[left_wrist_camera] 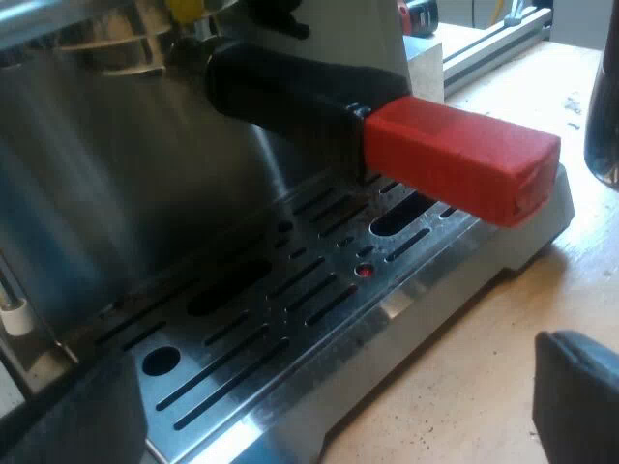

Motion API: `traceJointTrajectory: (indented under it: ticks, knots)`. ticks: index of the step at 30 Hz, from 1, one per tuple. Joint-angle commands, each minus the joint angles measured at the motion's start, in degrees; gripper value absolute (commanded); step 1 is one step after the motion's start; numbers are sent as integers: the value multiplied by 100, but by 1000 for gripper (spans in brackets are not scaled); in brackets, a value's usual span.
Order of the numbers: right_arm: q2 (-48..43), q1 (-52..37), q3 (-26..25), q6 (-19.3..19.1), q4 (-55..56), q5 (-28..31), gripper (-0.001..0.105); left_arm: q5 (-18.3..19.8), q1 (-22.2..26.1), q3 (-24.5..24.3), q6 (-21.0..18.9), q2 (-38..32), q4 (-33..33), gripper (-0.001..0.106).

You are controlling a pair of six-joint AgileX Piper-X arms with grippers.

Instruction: Place mug into machine

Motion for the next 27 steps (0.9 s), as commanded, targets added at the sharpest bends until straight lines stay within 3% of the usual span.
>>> traceJointTrajectory:
  ticks: [1, 6, 27]
  knots:
    - [196, 174, -81, 120, -411, 258, 0, -52, -27, -6, 46, 6, -104, 82]
    - [923, 322, -142, 319, -1240, 426, 0, -52, -27, 23, 47, 6, -104, 82]
    - [3728, 306, -1034, 309, -2764, 426, 0, -52, -27, 24, 47, 6, -104, 82]
